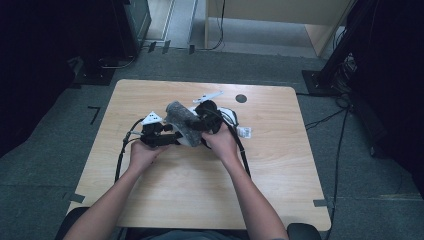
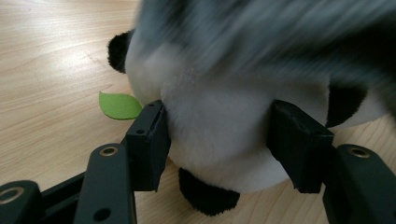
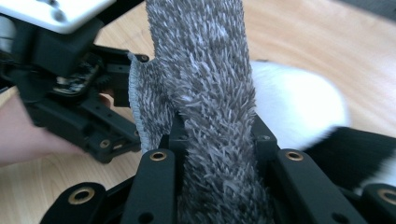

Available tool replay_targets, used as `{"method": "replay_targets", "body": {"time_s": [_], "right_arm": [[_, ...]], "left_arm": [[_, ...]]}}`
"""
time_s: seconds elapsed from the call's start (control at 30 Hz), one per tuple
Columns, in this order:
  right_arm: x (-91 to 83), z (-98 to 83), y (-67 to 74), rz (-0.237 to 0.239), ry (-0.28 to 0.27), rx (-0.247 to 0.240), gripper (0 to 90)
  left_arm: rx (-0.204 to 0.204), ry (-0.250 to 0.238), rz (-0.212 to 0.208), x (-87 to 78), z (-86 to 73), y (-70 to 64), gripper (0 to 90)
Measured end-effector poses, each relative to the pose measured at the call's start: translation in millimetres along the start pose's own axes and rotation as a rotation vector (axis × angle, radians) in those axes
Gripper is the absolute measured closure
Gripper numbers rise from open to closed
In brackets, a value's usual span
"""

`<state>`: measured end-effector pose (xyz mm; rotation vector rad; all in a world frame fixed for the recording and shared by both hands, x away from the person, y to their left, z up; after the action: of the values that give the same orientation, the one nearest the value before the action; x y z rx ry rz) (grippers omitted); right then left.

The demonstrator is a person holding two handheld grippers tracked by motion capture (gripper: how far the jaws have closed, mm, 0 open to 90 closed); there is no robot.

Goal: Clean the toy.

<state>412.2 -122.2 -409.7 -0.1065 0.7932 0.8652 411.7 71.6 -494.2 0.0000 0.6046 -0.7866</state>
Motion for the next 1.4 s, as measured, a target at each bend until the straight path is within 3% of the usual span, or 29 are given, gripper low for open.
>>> {"method": "replay_targets", "body": {"time_s": [0.13,0.3,0.53,1.07,1.27,1.4], "right_arm": [[22.2,-4.6,-0.7,0.003,0.047,0.005,70.6],[20.1,-9.1,-2.8,-0.01,0.046,-0.008,70.4],[1.2,-20.0,-8.1,-0.065,0.06,-0.039,69.9],[-66.7,-50.1,-31.0,-0.13,-0.011,0.006,69.7],[-81.4,-62.2,-41.6,-0.141,-0.033,0.026,69.0],[-86.9,-68.3,-47.6,-0.131,-0.056,0.069,69.7]], "left_arm": [[0.005,0.006,0.007,0.1,-0.2,-0.2,40.5],[0.007,0.007,0.007,1.0,-0.4,-0.4,40.6],[0.01,0.012,0.012,1.8,-0.4,-0.3,40.9],[0.002,0.012,0.005,2.1,-0.2,-0.9,40.9],[0.005,0.007,0.006,2.0,-0.4,-1.2,40.9],[0.005,0.005,0.007,1.8,-0.2,-1.9,40.9]]}}
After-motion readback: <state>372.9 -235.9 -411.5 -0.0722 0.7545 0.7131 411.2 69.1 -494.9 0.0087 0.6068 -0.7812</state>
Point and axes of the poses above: each handheld gripper's, and its own axes: x roughly forward along the jaws, z roughly out of its top, y roughly to its left, the point moved 2 cm from there along x, roughly forward along the jaws, and after that the axes turned 3 degrees about z, right-handed, at the moved point
